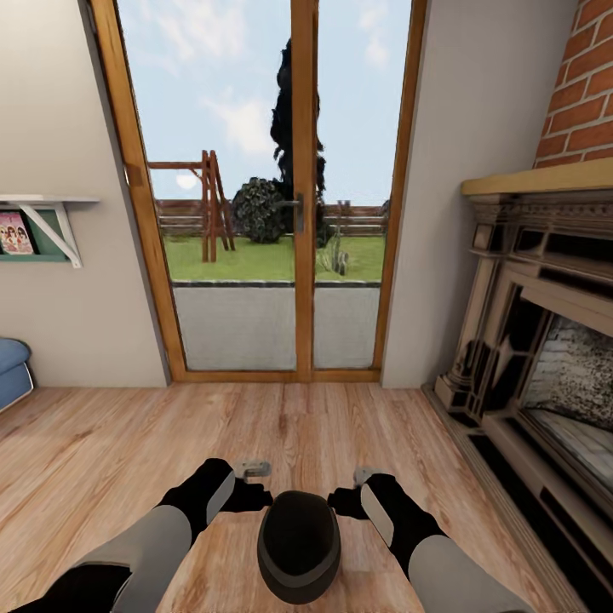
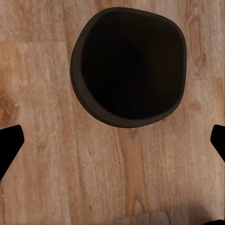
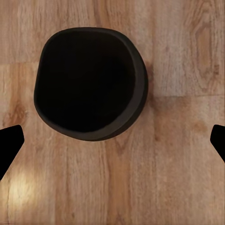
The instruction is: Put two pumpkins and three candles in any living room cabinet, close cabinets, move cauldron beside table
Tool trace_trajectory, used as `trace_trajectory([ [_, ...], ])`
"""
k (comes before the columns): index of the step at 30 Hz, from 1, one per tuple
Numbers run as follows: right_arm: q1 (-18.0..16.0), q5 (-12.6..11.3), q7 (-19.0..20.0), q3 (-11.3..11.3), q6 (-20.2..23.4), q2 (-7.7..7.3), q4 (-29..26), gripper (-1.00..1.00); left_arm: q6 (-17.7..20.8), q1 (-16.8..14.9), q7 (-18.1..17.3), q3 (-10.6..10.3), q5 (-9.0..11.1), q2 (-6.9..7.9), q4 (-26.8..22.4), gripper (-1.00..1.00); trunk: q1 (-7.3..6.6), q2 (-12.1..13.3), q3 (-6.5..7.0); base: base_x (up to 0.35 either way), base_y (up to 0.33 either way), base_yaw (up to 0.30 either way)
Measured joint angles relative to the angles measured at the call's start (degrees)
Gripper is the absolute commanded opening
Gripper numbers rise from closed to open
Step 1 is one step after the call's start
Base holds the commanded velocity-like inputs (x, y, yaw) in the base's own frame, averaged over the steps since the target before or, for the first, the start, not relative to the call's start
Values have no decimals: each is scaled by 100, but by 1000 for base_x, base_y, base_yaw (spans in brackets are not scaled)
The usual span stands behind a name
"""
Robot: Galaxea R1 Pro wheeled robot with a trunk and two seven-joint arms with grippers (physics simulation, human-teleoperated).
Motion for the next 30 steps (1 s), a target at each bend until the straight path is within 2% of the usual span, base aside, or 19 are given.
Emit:
trace_trajectory([
  [22, 0, -1, 65, 2, -45, 0, 34, 100, -79, -6, 26, 0, 1, 2, 1, 100, 0, 0, 0, 4, 0, 0],
  [30, 2, -6, 305, 1, -47, 0, 13, 100, -118, 30, 4, 0, 1, -18, -45, 100, -1, 0, 0, 77, 9, 0],
])
